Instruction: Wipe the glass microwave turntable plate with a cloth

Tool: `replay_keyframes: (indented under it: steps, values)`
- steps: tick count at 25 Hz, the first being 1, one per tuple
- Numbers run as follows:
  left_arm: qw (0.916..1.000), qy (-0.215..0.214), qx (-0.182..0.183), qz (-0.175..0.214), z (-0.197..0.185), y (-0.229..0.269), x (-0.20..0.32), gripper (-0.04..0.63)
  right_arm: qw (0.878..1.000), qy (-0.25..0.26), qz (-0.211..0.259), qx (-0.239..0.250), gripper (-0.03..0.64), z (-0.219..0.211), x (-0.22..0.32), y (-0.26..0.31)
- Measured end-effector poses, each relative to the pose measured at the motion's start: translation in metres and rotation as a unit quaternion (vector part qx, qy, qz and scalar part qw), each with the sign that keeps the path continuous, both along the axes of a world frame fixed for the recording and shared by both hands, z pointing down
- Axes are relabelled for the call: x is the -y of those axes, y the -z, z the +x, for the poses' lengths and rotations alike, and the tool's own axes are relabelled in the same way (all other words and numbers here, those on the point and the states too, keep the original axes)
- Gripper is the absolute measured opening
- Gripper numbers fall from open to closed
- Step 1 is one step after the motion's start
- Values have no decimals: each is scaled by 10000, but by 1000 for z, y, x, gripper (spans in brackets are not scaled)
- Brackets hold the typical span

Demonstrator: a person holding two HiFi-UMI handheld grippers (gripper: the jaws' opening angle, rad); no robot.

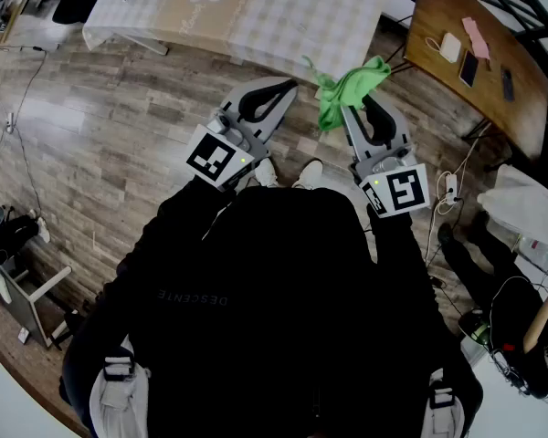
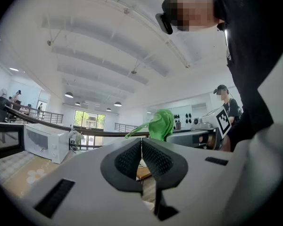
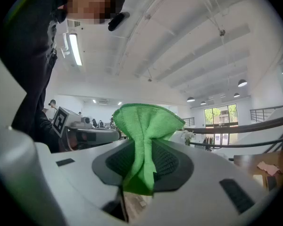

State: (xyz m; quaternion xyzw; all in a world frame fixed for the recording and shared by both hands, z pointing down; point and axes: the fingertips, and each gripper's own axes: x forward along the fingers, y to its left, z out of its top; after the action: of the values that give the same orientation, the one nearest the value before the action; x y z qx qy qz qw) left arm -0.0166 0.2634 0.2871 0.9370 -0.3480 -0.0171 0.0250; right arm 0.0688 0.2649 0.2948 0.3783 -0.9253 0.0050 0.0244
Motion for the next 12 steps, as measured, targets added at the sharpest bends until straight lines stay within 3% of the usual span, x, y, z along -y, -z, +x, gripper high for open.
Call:
replay_keyframes:
  steps: [12]
  values:
    - [9999, -98, 82, 18, -8, 0, -24, 21, 9994, 83, -303, 154, 123, -18, -27, -14]
